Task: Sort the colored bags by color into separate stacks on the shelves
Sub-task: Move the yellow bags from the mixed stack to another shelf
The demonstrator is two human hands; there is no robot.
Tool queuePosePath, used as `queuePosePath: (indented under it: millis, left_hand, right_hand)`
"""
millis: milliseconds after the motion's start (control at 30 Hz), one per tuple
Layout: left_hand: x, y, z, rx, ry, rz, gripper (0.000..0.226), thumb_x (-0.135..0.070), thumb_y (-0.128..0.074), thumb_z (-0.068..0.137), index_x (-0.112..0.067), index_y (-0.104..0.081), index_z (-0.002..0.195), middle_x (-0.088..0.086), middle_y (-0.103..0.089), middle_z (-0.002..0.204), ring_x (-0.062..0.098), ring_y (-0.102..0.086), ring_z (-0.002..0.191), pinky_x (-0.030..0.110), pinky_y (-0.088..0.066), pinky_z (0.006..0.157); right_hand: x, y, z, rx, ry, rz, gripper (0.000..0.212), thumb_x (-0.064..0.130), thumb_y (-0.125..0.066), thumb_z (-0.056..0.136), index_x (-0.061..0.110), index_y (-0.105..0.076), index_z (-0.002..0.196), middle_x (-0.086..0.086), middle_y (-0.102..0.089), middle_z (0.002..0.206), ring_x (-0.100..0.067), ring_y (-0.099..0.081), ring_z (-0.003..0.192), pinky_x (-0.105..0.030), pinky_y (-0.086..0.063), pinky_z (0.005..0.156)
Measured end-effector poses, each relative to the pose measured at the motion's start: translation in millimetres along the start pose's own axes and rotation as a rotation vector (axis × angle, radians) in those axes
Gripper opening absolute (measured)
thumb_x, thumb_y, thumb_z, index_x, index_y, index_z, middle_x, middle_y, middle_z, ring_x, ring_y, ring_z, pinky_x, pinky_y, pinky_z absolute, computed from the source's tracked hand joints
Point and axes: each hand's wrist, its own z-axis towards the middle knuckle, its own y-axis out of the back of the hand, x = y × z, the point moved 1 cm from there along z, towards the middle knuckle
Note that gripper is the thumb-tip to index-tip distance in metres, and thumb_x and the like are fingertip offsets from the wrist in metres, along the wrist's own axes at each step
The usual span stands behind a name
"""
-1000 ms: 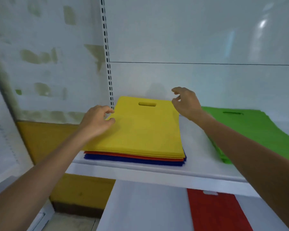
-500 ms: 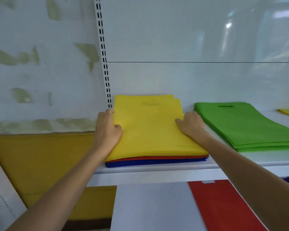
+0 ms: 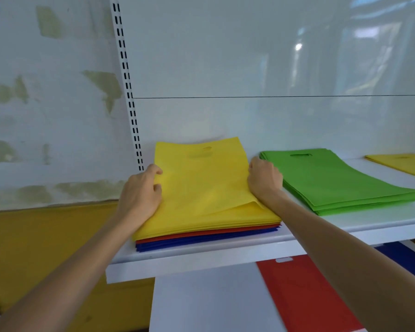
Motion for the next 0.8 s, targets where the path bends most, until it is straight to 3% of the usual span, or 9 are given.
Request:
queuePosePath:
  millis: [167,300,433,533,667,800]
  left_hand:
    - [-21.3,5.0,5.0,-0.029,-0.057,-0.050,0.026,-0.006,-0.052,0.092,-0.008,-0.061,0.116,0.011,-0.060,0.119,0.027,-0.057,0.104,0.036,-0.041,0.094]
    - [-58.9,5.2,8.9,-0.061,-0.111,-0.090,0.026,-0.007,-0.052,0.091,-0.008,-0.063,0.115,0.010,-0.058,0.119,0.027,-0.057,0.102,0.034,-0.039,0.093]
    - [-129.7,-21.1,4.3,0.006,-0.215,-0.154,0.027,-0.006,-0.053,0.090,-0.009,-0.063,0.115,0.008,-0.058,0.119,0.025,-0.057,0.097,0.032,-0.039,0.088]
    - [-203.9,-52.5,-3.2,0.060,-0.315,-0.238,0.029,-0.003,-0.054,0.087,-0.008,-0.064,0.114,0.009,-0.060,0.116,0.026,-0.057,0.098,0.029,-0.037,0.087]
    - [-313.2,-104.1,-24.3,0.171,-0.410,-0.365,0.029,-0.002,-0.054,0.087,-0.006,-0.065,0.114,0.014,-0.064,0.117,0.027,-0.059,0.107,0.023,-0.032,0.092]
    - [-424.4,-156.2,-57.6,0.265,-0.470,-0.506,0.029,-0.006,-0.056,0.088,-0.005,-0.063,0.116,0.014,-0.064,0.117,0.026,-0.059,0.108,0.022,-0.032,0.091]
  right_hand:
    - [-17.7,23.9,2.6,-0.072,0.026,0.273,0.016,-0.002,-0.038,0.090,0.001,-0.049,0.101,-0.011,-0.052,0.087,-0.026,-0.049,0.074,-0.036,-0.036,0.059]
    - [-56.0,65.2,2.3,-0.115,-0.007,0.561,0.035,-0.003,-0.043,0.086,0.014,-0.052,0.115,-0.007,-0.053,0.092,-0.018,-0.048,0.064,-0.027,-0.038,0.052]
    - [-121.9,113.1,-6.8,-0.247,0.066,0.397,0.031,0.001,-0.045,0.085,0.013,-0.068,0.102,-0.008,-0.062,0.104,-0.020,-0.053,0.079,-0.026,-0.039,0.071]
    - [-192.8,149.8,-17.9,-0.286,0.034,0.316,0.021,0.007,-0.054,0.087,0.010,-0.069,0.100,-0.008,-0.063,0.103,-0.013,-0.045,0.076,-0.018,-0.029,0.070]
    - [-302.4,208.3,-44.5,-0.291,-0.080,0.161,0.022,0.003,-0.057,0.087,0.006,-0.069,0.104,-0.011,-0.063,0.107,-0.019,-0.051,0.083,-0.015,-0.025,0.068]
    - [-422.5,269.6,-83.6,-0.325,-0.285,0.065,0.025,0.005,-0.058,0.087,0.006,-0.067,0.110,-0.014,-0.063,0.116,-0.029,-0.055,0.103,-0.022,-0.031,0.085]
